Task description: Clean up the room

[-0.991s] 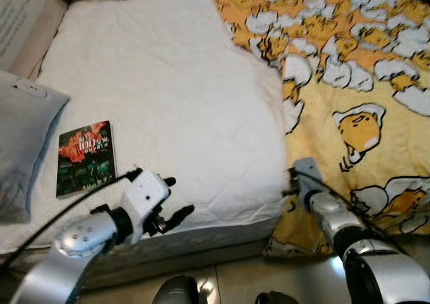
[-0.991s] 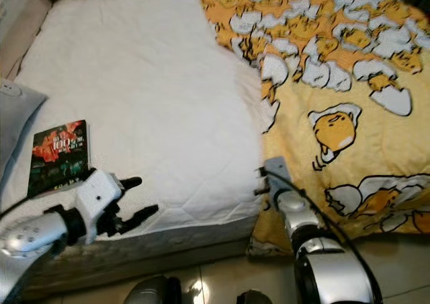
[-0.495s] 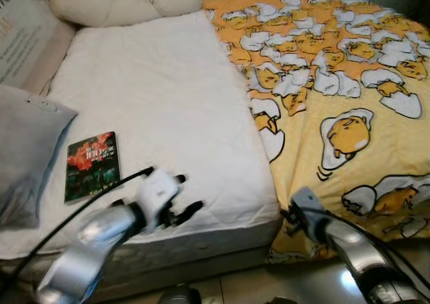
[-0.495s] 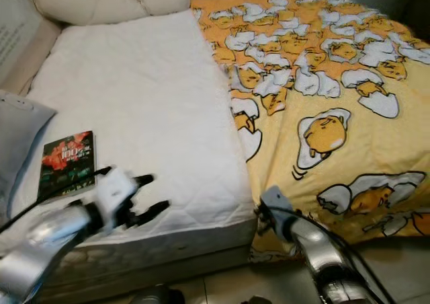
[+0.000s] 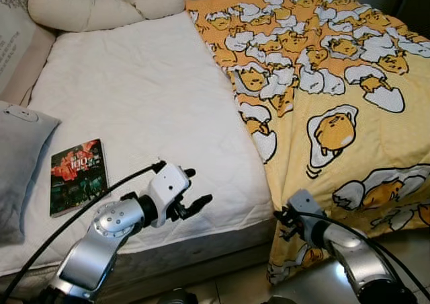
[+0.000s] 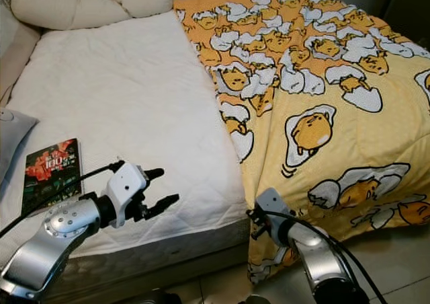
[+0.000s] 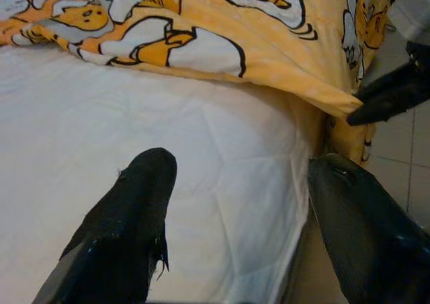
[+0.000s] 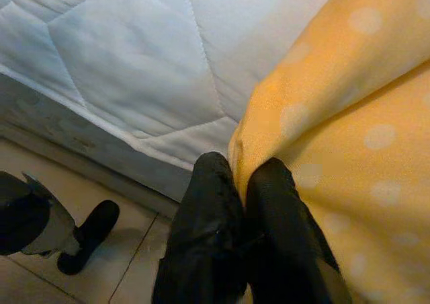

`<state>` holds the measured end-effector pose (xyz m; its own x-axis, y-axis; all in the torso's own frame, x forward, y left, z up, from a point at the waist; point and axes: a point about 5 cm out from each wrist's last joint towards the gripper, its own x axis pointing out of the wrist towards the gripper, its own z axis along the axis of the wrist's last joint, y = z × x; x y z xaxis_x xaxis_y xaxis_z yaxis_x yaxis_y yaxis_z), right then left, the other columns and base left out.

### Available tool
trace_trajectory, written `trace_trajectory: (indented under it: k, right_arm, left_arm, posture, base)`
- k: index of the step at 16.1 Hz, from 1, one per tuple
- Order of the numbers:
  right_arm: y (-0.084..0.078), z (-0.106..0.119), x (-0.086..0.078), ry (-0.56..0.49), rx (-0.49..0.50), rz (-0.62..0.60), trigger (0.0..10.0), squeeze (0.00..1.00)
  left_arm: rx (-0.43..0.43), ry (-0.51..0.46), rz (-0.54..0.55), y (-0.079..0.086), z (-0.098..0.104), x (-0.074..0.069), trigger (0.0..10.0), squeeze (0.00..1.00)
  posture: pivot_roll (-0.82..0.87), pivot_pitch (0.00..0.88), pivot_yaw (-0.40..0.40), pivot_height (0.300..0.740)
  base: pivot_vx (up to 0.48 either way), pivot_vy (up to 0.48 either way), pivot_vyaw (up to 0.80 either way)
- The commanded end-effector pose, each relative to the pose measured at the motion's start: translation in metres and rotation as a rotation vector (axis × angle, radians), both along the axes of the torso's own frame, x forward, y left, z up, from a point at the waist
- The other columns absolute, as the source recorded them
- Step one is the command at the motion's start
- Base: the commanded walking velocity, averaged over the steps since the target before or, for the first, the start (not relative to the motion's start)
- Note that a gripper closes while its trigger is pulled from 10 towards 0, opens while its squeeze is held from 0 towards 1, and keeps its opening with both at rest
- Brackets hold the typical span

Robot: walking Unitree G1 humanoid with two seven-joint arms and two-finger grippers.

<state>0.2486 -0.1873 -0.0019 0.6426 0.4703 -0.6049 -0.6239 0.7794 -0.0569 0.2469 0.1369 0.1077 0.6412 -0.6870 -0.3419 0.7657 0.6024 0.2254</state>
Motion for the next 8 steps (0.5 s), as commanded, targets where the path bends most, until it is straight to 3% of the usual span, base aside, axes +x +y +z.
trace_trajectory:
  k: [1,8]
  right_arm:
    - [0.012,-0.001,-0.002,0.02,0.043,0.011,10.0,1.0]
    - [0.013,0.025,-0.001,-0.114,0.106,-0.106,10.0,1.0]
  left_arm:
    - [0.011,-0.01,0.009,0.002,-0.001,0.003,10.0,0.0]
    - [-0.028,0.029,0.082,0.01,-0.014,0.01,10.0,0.0]
  posture:
    - [-0.05,0.0,0.085,0.74]
    - [-0.07,0.0,0.08,0.74]
  base:
    - [0.0,0.0,0.0]
    - [0.0,0.0,0.0]
